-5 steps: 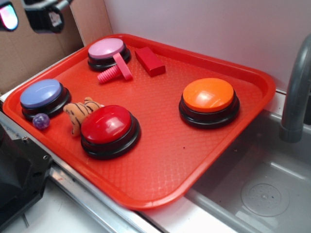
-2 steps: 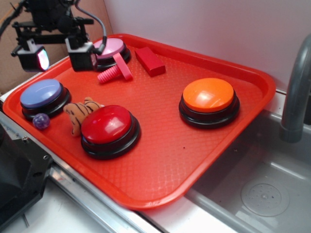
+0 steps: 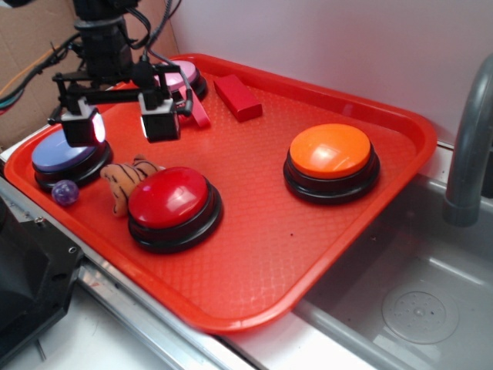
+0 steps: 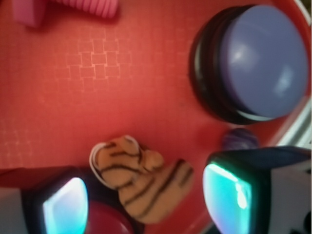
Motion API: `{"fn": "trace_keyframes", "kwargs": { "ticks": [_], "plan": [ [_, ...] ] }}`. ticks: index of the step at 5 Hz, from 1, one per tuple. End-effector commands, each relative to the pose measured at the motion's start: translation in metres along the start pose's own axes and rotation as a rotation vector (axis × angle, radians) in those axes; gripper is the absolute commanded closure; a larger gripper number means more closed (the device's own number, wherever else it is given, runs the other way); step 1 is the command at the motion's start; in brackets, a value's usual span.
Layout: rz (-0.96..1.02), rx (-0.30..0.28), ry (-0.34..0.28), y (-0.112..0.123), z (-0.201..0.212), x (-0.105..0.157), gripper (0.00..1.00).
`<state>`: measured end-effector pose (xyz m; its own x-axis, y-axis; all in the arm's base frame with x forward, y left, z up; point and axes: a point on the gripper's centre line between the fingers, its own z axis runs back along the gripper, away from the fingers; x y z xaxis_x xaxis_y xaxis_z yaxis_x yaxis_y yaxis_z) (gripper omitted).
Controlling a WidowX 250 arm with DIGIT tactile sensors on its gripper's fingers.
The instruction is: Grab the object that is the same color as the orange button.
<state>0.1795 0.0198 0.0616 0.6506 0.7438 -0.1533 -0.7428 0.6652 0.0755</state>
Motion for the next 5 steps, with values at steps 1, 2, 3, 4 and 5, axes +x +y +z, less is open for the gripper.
{"fn": "trace_keyframes", "kwargs": {
  "ticks": [1,2,3,4,5],
  "plan": [
    [-0.042,-0.045,0.073,-0.006,-0.028,-0.006,0.00],
    [-0.046,-0.072,0.111,-0.007,-0.035,-0.010,0.00],
    [-0.017,-0.091,0.138,-0.003,-0.040,-0.009,0.00],
    [0.002,-0.095,0.139,-0.003,-0.041,-0.011,0.82],
    [0.023,-0.114,0.141,-0.001,-0.040,-0.009,1.00]
  ]
}}
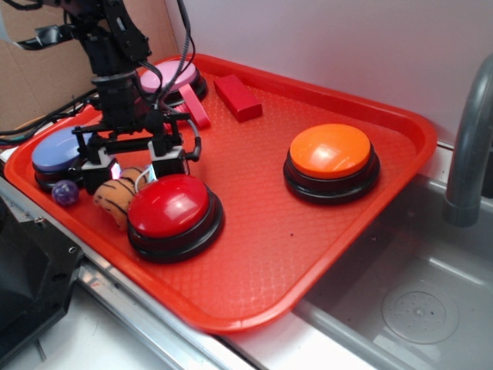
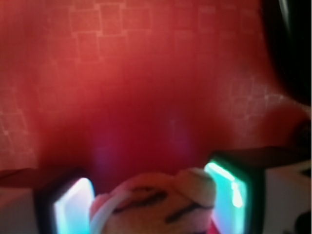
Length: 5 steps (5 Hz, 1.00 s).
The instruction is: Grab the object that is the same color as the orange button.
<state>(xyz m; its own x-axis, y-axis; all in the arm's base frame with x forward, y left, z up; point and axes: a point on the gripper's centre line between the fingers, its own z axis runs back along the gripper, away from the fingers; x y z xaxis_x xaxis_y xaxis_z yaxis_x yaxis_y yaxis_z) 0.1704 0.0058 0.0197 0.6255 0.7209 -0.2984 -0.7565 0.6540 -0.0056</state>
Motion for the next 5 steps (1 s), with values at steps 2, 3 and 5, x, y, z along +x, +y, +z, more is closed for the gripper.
{"fn": "trace_keyframes", "kwargs": {
  "ticks": [2,3,5],
  "plan": [
    [0.040,-0.030,-0.049,0.006,0.014,0.005,1.00],
    [-0.002,-0.035,-0.116,0.008,0.041,0.008,1.00],
    [-0.156,0.032,-0.387,0.003,0.111,0.010,1.00]
  ]
}}
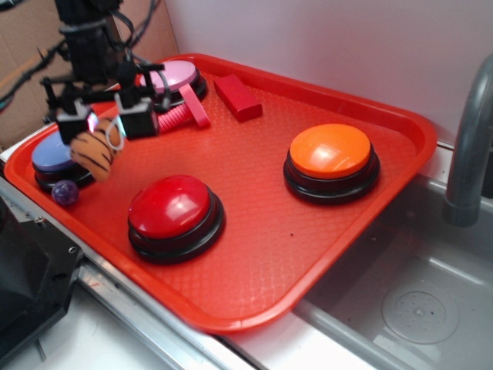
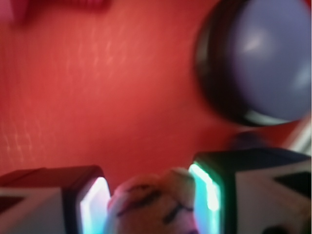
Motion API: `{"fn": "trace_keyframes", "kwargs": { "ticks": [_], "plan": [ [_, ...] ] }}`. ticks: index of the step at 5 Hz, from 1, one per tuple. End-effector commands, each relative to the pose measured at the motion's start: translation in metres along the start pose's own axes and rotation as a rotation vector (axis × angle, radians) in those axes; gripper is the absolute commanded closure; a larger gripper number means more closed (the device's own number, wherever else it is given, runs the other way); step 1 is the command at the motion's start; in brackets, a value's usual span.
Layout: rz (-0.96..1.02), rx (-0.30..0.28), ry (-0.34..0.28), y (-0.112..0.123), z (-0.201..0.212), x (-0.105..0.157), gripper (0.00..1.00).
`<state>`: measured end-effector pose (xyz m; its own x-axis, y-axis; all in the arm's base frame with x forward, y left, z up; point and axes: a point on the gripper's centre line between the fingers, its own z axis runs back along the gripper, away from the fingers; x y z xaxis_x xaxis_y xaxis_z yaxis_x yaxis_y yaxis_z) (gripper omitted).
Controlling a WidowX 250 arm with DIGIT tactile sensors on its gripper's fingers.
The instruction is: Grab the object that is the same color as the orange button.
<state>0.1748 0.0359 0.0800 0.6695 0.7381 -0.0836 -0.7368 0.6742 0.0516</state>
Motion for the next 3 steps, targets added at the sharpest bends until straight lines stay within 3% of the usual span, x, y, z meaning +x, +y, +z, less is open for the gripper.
{"fn": "trace_keyframes", "kwargs": {
  "ticks": [1,2,3],
  "plan": [
    [-0.289,-0.006,-0.275,-0.022,0.072,0.018,1.00],
    [-0.374,-0.005,-0.368,-0.027,0.090,0.018,1.00],
    [-0.481,-0.048,-0.365,-0.031,0.090,0.013,1.00]
  ]
}}
